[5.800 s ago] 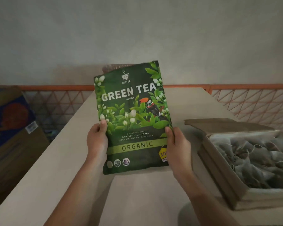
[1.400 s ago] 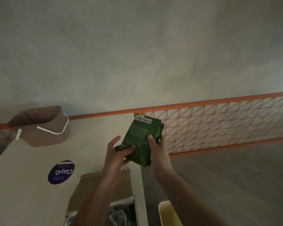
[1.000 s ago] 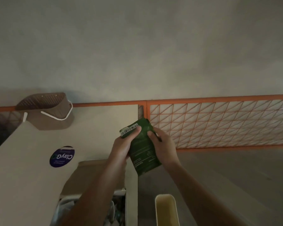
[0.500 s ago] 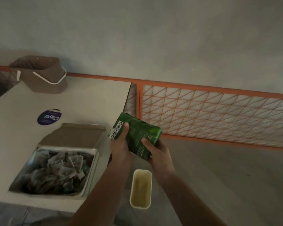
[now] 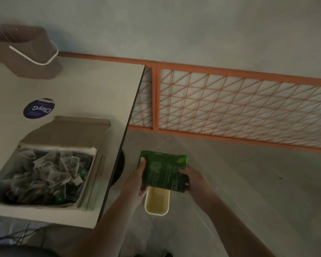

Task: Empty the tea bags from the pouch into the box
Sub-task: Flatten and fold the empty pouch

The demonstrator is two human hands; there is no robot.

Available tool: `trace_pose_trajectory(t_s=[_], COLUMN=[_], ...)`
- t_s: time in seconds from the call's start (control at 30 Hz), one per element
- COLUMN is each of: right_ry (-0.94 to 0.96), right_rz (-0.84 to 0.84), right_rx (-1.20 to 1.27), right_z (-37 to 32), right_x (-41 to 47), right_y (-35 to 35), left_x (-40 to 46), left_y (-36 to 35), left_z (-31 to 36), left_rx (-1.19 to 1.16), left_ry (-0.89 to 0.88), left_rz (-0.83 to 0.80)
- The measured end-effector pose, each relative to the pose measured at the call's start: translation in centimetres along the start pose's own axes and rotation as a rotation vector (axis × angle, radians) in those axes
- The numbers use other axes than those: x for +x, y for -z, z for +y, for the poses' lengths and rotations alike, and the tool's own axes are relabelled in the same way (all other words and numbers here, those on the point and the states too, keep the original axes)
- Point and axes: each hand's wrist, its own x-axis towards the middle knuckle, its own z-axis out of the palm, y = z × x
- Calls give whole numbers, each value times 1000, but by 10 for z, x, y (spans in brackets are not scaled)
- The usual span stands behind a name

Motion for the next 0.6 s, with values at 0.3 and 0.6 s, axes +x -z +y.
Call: trace_pose_trajectory(t_s=[0.3, 0.6], right_ry=[-15, 20], right_rz=[126, 280], right_rx=[-313, -637], right_z=[124, 265], right_x=[68, 184], right_y=[21, 19], left_x=[104, 213], left_y=[51, 86], left_z=[-90, -147], left_rx=[604, 992], left_ry=[-15, -223], left_rz=[93, 80])
